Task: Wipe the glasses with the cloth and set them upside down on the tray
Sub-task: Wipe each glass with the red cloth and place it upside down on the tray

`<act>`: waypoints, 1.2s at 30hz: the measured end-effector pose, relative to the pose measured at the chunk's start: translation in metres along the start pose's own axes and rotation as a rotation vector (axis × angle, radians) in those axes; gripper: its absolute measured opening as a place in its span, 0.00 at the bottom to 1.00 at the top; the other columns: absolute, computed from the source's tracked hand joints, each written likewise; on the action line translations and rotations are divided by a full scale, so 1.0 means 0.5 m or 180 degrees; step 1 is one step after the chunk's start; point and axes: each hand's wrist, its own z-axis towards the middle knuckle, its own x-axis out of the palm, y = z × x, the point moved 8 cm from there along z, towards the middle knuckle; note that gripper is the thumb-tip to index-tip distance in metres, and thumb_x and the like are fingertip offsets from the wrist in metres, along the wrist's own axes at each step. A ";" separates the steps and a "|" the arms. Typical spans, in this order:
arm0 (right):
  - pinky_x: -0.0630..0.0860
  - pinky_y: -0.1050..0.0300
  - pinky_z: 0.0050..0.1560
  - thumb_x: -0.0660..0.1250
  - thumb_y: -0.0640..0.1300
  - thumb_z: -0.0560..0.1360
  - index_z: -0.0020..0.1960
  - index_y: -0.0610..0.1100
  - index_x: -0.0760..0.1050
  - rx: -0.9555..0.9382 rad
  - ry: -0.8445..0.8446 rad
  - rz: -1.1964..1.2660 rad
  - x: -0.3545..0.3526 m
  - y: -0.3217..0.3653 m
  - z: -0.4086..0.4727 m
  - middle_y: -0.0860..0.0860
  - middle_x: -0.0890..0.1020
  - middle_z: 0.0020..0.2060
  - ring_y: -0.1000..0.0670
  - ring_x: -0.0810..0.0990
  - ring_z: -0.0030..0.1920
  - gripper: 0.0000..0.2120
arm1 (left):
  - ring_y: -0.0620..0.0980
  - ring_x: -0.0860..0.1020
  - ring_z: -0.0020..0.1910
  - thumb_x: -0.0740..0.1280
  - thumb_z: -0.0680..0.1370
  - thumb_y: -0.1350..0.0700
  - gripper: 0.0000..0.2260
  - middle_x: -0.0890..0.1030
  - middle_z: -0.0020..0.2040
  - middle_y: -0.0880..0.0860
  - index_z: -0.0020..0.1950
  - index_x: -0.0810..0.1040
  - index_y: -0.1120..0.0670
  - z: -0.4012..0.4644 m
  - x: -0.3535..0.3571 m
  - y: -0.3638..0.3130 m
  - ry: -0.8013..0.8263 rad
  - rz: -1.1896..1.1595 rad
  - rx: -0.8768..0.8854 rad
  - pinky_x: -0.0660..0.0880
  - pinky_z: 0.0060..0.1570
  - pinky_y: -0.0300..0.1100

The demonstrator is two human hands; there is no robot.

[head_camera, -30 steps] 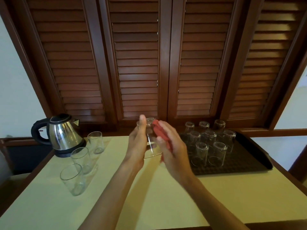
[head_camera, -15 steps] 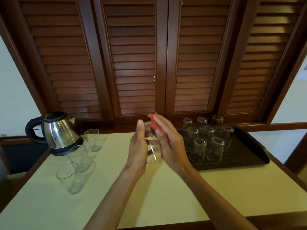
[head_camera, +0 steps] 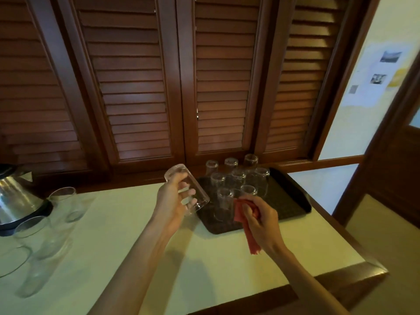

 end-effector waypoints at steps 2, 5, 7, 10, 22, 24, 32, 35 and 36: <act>0.81 0.61 0.47 0.71 0.47 0.78 0.56 0.59 0.76 0.0075 -0.0084 -0.0573 -0.059 -0.083 -0.003 0.57 0.79 0.52 0.56 0.80 0.48 0.10 | 0.53 0.81 0.53 0.70 0.82 0.53 0.06 0.79 0.53 0.53 0.58 0.80 0.52 0.010 0.057 0.023 0.0142 0.0242 0.0069 0.79 0.52 0.48; 0.80 0.58 0.51 0.72 0.48 0.77 0.64 0.50 0.78 0.0277 0.0033 -0.1548 -0.130 -0.205 -0.011 0.52 0.77 0.61 0.49 0.81 0.53 0.16 | 0.51 0.84 0.56 0.75 0.78 0.55 0.13 0.86 0.54 0.52 0.61 0.82 0.54 0.021 0.154 0.056 0.0381 0.0568 0.0292 0.81 0.57 0.48; 0.79 0.54 0.56 0.68 0.47 0.80 0.71 0.49 0.75 0.0269 0.0398 -0.2032 -0.149 -0.264 -0.016 0.48 0.74 0.71 0.45 0.80 0.61 0.19 | 0.48 0.84 0.56 0.78 0.75 0.56 0.13 0.86 0.53 0.50 0.59 0.82 0.52 0.029 0.216 0.076 0.0442 0.0838 0.0453 0.80 0.53 0.43; 0.80 0.56 0.56 0.64 0.49 0.82 0.72 0.52 0.74 0.0198 0.0667 -0.2382 -0.173 -0.322 -0.017 0.50 0.72 0.74 0.47 0.79 0.65 0.19 | 0.43 0.83 0.55 0.81 0.73 0.55 0.18 0.85 0.56 0.47 0.59 0.80 0.48 0.049 0.317 0.116 0.0497 0.1422 0.0737 0.78 0.46 0.35; 0.79 0.56 0.54 0.63 0.54 0.80 0.64 0.54 0.78 0.0121 0.0549 -0.2097 -0.202 -0.389 -0.009 0.56 0.77 0.65 0.51 0.79 0.60 0.14 | 0.50 0.80 0.64 0.81 0.72 0.61 0.31 0.81 0.66 0.52 0.72 0.74 0.54 0.159 0.475 0.301 0.0211 0.2760 0.1039 0.73 0.60 0.35; 0.80 0.56 0.54 0.64 0.54 0.80 0.64 0.54 0.78 0.0138 0.0531 -0.2068 -0.204 -0.388 -0.011 0.56 0.77 0.64 0.51 0.79 0.59 0.14 | 0.51 0.79 0.66 0.81 0.72 0.60 0.31 0.80 0.67 0.53 0.73 0.74 0.54 0.170 0.466 0.331 0.0129 0.2796 0.0937 0.73 0.61 0.36; 0.79 0.57 0.55 0.63 0.55 0.81 0.66 0.55 0.77 0.0188 0.0487 -0.2074 -0.204 -0.388 -0.013 0.56 0.75 0.67 0.51 0.78 0.62 0.15 | 0.54 0.77 0.68 0.80 0.73 0.59 0.30 0.79 0.67 0.54 0.72 0.73 0.53 0.201 0.455 0.376 -0.0054 0.2891 0.0813 0.75 0.70 0.51; 0.79 0.58 0.54 0.63 0.56 0.81 0.66 0.56 0.76 0.0181 0.0475 -0.2102 -0.204 -0.394 -0.013 0.57 0.75 0.67 0.52 0.78 0.61 0.15 | 0.55 0.77 0.69 0.80 0.74 0.59 0.31 0.79 0.68 0.55 0.73 0.72 0.54 0.209 0.455 0.380 -0.0086 0.2883 0.0786 0.75 0.70 0.51; 0.79 0.58 0.54 0.63 0.56 0.81 0.66 0.56 0.76 0.0182 0.0473 -0.2112 -0.204 -0.395 -0.013 0.57 0.75 0.67 0.52 0.78 0.61 0.15 | 0.55 0.76 0.69 0.80 0.74 0.58 0.31 0.78 0.68 0.55 0.74 0.72 0.54 0.212 0.454 0.383 -0.0088 0.2901 0.0760 0.75 0.70 0.51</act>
